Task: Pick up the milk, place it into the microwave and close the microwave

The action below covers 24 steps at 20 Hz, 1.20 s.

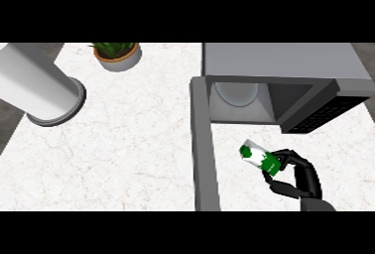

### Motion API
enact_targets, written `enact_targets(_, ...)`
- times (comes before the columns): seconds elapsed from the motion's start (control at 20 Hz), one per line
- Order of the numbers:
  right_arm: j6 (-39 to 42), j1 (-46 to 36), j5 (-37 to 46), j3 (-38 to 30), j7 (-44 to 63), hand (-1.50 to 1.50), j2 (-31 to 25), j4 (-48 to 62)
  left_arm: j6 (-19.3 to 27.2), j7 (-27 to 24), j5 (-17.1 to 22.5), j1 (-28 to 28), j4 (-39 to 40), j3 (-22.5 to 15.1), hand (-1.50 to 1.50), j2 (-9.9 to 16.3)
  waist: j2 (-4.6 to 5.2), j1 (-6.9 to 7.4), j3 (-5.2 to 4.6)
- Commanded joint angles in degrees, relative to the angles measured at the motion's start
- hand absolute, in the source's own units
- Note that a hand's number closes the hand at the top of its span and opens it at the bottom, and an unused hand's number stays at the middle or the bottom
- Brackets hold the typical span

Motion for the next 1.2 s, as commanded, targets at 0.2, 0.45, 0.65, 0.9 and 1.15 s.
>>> enact_targets(0.2,1.01,-7.51,0.52,1.1,-2.74,1.5,3.63,3.18,2.28,2.72,7.55,1.65,-5.86,1.7,-1.5,1.76,0.37,0.06,0.62)
enact_targets(0.45,-1.33,-9.76,1.83,2.33,-1.76,1.5,3.58,2.75,-2.49,1.58,9.88,4.44,-3.62,4.99,-1.5,1.64,0.18,0.03,0.53)
enact_targets(0.65,-4.74,-14.93,2.59,2.8,3.0,1.5,3.42,1.58,-0.75,2.97,5.84,2.7,-5.93,1.47,-1.5,-2.11,0.22,-0.22,0.51)
enact_targets(0.9,-7.24,-21.19,1.34,0.84,5.61,1.5,3.58,4.4,1.37,4.7,6.74,-0.53,-3.5,3.5,-1.5,0.71,0.48,-0.02,0.54)
enact_targets(1.15,-6.24,-28.4,2.08,1.1,13.19,1.5,-0.33,6.04,1.38,5.47,8.82,-0.44,-3.52,4.68,-1.5,1.56,0.46,0.23,0.52)
